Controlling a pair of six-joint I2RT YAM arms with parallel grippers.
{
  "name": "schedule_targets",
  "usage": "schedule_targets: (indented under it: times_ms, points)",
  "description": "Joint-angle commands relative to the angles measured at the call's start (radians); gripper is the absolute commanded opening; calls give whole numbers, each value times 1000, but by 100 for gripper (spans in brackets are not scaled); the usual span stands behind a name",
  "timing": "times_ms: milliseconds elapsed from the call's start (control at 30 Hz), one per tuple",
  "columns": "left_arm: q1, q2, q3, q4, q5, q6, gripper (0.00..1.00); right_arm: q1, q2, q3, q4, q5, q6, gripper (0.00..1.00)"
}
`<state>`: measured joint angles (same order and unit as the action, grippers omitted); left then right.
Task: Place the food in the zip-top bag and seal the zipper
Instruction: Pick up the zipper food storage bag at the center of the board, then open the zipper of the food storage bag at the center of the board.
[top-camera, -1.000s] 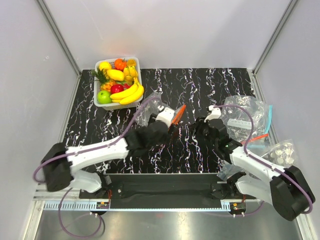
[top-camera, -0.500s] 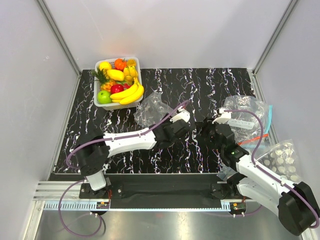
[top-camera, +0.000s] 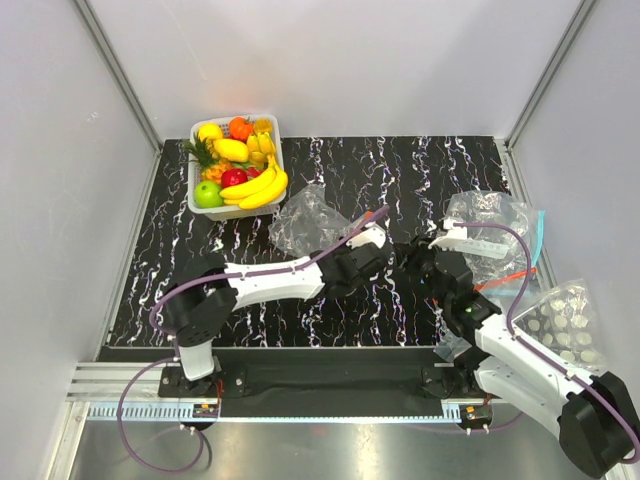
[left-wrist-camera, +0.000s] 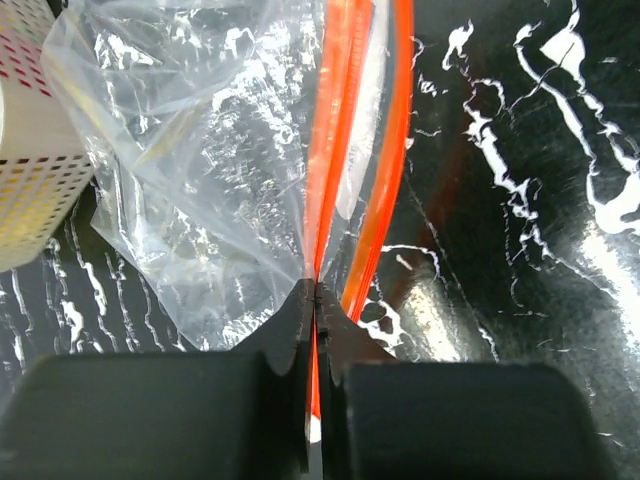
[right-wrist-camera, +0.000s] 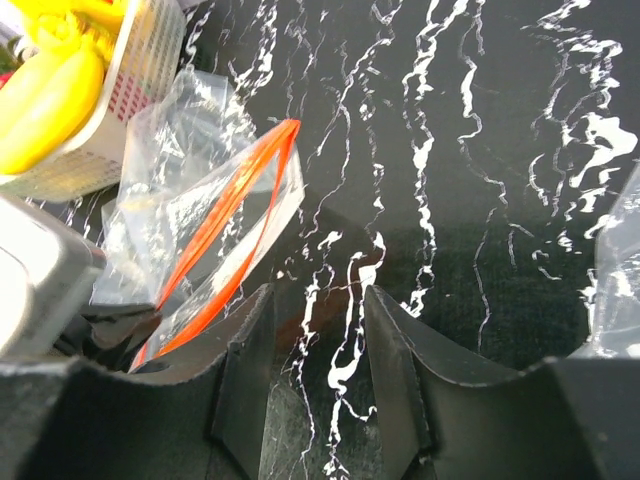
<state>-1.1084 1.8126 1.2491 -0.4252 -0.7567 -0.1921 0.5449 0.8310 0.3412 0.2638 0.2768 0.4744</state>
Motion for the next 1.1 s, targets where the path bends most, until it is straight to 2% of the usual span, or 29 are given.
schedule_targets:
  times_ms: [0, 67, 200, 233, 267, 400, 567, 733, 933, 1067]
  points:
    - [30, -80, -46, 74, 45, -30, 0, 0, 22, -2, 60, -45, -13, 47]
    - [60, -145, -104, 158, 170, -40, 0, 1, 45, 4, 95, -131, -29, 47]
    - [229, -324, -282, 296, 442, -110, 0, 0, 144, 30, 132, -227, -37, 52]
    - [249, -346, -315, 365, 541, -113, 0, 0, 166, 38, 155, -273, -40, 55]
    - [265, -364, -342, 396, 574, -115, 0, 0, 186, 50, 169, -328, -43, 56]
    - [281, -423, -437, 503, 612, -110, 0, 9, 304, 96, 204, -453, -53, 58]
    - [309, -420, -484, 603, 781, -159, 0, 23, 341, 102, 253, -496, -37, 60]
    - [323, -354, -479, 670, 908, -228, 0, 29, 404, 136, 223, -416, 19, 59]
    - [325, -403, -520, 730, 919, -245, 0, 33, 477, 157, 239, -332, 85, 61]
    - [326, -433, -543, 753, 931, -247, 0, 33, 529, 186, 230, -329, 95, 61]
